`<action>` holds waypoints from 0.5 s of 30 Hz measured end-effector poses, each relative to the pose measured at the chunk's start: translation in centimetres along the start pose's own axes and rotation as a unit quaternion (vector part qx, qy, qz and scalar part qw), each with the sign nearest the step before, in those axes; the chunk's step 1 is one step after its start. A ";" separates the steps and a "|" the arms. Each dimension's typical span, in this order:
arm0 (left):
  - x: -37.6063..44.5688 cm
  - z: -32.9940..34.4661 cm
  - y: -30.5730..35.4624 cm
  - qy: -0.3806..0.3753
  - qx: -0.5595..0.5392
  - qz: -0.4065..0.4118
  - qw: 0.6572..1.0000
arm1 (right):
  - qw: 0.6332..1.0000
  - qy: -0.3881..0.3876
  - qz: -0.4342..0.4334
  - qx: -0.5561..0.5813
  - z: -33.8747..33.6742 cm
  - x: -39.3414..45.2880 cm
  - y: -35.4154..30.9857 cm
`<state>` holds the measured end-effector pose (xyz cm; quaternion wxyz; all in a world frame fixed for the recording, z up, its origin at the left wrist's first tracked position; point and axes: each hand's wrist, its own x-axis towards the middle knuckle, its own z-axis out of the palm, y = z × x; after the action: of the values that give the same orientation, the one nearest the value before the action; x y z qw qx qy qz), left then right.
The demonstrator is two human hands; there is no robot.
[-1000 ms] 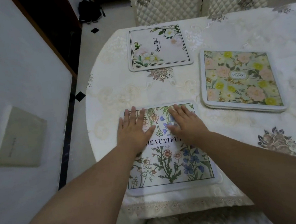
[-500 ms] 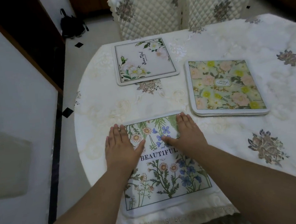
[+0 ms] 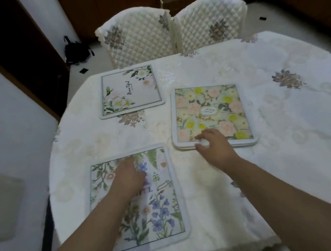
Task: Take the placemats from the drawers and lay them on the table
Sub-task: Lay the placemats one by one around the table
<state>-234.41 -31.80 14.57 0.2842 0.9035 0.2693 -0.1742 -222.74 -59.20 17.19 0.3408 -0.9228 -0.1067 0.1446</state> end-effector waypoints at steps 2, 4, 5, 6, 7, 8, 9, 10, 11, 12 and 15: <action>-0.2 1.7 4.0 -0.003 -0.019 0.005 1.000 | 0.997 0.058 0.039 -0.024 -3.2 0.1 3.2; 0.4 3.5 7.6 0.010 -0.043 0.016 0.999 | 0.987 0.088 0.121 -0.065 -6.4 1.0 6.6; 0.4 4.1 9.5 0.009 -0.063 0.013 0.998 | 0.980 0.085 0.169 -0.063 -7.8 1.6 8.0; 0.6 4.8 11.0 0.007 -0.075 0.010 0.997 | 0.975 0.074 0.204 -0.040 -8.8 2.3 9.3; 0.8 5.2 12.5 0.012 -0.083 0.010 0.996 | 0.973 0.058 0.222 -0.019 -9.5 2.8 10.3; 0.9 5.6 13.7 0.018 -0.086 0.015 0.996 | 0.974 0.039 0.221 -0.010 -9.8 3.1 11.1; 1.1 6.0 14.8 0.025 -0.089 0.015 0.996 | 0.977 0.025 0.212 -0.014 -10.0 3.2 11.5; 1.3 6.3 15.7 0.026 -0.095 0.000 0.995 | 0.979 0.022 0.201 -0.014 -10.1 3.4 11.8; 1.4 6.4 16.6 0.028 -0.099 -0.014 0.995 | 0.981 0.026 0.194 0.005 -10.3 3.4 12.0; 1.6 6.5 17.5 0.036 -0.103 -0.026 0.994 | 0.981 0.029 0.187 0.034 -10.4 3.6 12.2; 2.6 6.4 19.1 0.044 -0.120 -0.063 0.990 | 0.982 0.029 0.179 0.051 -10.5 4.1 12.6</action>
<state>-222.17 -47.95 16.41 0.3671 0.8510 0.3567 -0.1177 -214.11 -73.67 15.68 0.3587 -0.9124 0.0776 0.1812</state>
